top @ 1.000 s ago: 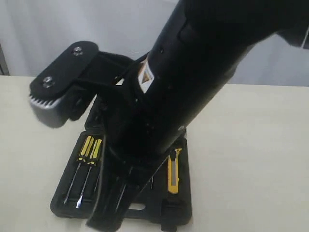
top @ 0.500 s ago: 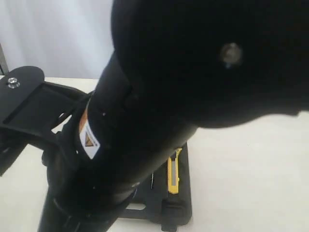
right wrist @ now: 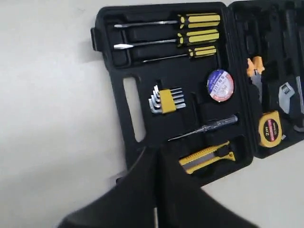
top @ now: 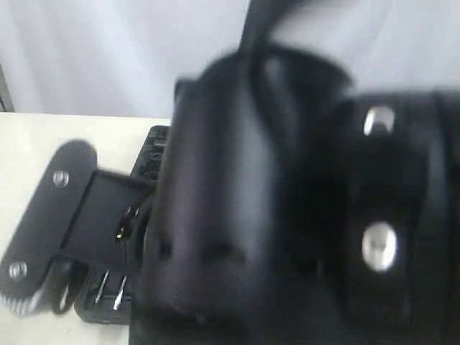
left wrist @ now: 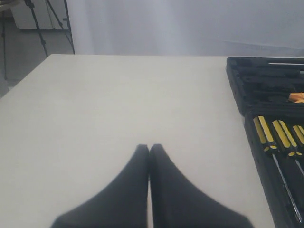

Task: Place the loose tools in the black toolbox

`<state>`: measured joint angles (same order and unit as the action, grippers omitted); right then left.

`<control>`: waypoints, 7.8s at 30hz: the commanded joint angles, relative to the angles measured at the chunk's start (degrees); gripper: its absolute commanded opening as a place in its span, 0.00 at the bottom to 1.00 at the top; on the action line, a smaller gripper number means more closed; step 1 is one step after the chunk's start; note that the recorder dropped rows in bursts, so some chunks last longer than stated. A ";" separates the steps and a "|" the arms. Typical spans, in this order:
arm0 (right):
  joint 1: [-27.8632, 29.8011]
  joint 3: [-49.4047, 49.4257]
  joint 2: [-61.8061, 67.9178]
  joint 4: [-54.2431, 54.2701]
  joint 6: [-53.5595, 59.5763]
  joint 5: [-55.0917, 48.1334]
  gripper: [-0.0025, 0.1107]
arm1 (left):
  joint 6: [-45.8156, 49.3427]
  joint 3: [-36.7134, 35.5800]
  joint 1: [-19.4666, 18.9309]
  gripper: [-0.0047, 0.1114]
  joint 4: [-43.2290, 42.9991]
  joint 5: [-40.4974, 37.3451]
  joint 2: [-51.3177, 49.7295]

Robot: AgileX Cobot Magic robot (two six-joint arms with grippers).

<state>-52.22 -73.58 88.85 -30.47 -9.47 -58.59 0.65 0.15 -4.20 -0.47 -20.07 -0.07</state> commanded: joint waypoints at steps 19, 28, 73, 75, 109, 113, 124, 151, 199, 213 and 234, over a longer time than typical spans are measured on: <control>-5.26 14.91 14.07 -18.09 -30.38 19.24 0.04 | -0.24 -0.15 0.27 0.04 0.47 0.45 0.07; -4.84 14.91 14.78 -19.73 -31.66 19.11 0.55 | -0.24 -0.15 0.27 0.04 0.47 0.45 0.07; 2.14 9.01 27.84 -26.39 -32.90 16.65 0.40 | -0.24 -0.15 0.27 0.04 0.47 0.45 0.07; 2.14 9.01 28.20 -26.39 -32.90 16.14 0.32 | -0.24 -0.15 0.27 0.04 0.47 0.45 0.07; -3.55 9.01 12.75 -14.83 -16.51 8.85 0.02 | -0.24 -0.15 0.27 0.04 0.47 0.45 0.07; -3.24 7.45 8.74 -7.62 -9.36 4.72 0.02 | -0.24 -0.15 0.27 0.04 0.47 0.45 0.07; 0.49 -4.30 5.56 -2.10 6.34 -2.67 0.02 | -0.24 -0.15 0.27 0.04 0.47 0.45 0.07; 48.91 -22.38 22.08 56.00 57.80 2.62 0.02 | -0.24 -0.15 0.27 0.04 0.47 0.45 0.07; 58.91 -27.49 45.15 40.79 44.58 19.97 0.55 | -0.24 -0.15 0.27 0.04 0.47 0.45 0.07; 58.91 -34.69 43.57 46.99 44.23 14.57 0.56 | -0.24 -0.15 0.27 0.04 0.47 0.45 0.07; 58.91 -34.93 38.31 48.97 43.28 7.28 0.57 | -0.24 -0.15 0.27 0.04 0.47 0.45 0.07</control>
<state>6.20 -108.17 129.73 18.21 34.18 -49.83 0.65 0.15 -4.20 -0.47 -20.07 -0.07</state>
